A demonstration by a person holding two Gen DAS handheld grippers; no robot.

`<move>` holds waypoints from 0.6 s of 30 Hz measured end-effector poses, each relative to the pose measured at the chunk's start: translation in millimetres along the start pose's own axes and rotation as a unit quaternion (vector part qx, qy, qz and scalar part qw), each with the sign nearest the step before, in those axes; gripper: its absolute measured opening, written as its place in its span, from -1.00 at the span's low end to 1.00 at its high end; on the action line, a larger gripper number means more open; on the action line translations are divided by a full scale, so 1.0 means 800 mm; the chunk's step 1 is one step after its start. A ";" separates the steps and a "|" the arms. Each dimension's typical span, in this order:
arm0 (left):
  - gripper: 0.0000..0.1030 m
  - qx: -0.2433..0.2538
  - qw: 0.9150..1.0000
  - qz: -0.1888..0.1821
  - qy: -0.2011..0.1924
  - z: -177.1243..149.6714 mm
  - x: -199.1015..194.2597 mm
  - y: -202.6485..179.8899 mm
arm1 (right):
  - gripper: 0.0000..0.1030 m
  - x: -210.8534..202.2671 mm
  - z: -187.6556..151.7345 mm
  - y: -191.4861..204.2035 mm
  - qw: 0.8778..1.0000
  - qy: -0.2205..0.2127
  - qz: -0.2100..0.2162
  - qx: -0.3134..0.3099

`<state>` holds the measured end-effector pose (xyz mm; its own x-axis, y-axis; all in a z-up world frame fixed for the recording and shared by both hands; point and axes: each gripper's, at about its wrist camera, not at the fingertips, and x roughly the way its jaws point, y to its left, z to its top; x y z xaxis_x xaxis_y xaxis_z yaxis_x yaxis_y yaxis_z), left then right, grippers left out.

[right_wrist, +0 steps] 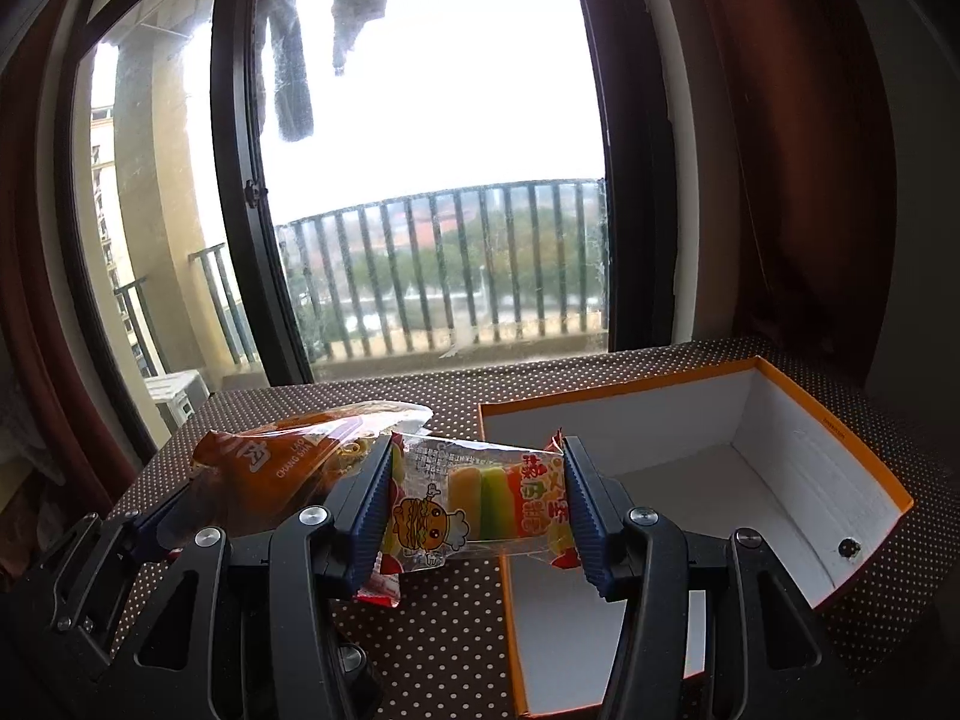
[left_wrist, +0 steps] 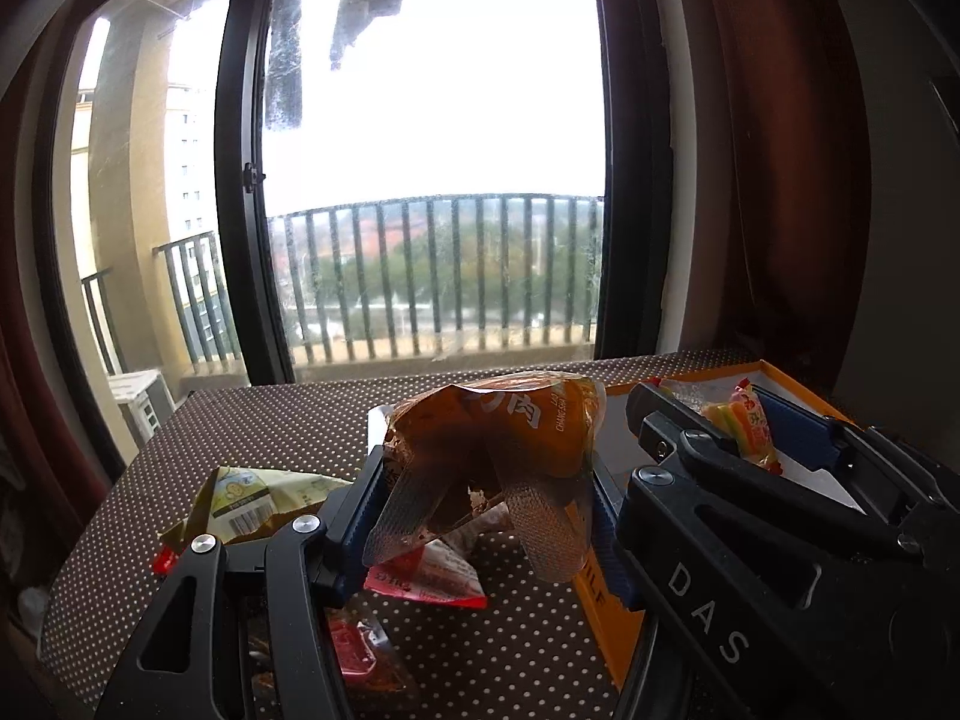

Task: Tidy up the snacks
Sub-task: 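Carry both packets into the box and open both grippers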

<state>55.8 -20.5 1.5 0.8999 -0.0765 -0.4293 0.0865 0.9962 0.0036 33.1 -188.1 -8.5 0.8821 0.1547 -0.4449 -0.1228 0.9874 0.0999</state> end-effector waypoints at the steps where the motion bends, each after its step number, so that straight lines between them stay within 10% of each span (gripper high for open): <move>1: 0.20 0.002 1.000 -0.004 0.000 0.002 0.003 -0.004 | 0.10 0.001 0.002 -0.006 1.000 -0.001 -0.004 0.002; 18: 0.20 0.031 0.994 -0.100 0.032 0.015 0.065 -0.085 | 0.10 0.014 0.014 -0.114 0.996 0.001 -0.079 0.043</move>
<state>101.9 -92.4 -10.4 0.8331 -0.2671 -0.4845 0.2885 0.9570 -0.0315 59.7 -277.1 -12.8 0.8868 -0.0029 -0.4621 0.0575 0.9929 0.1041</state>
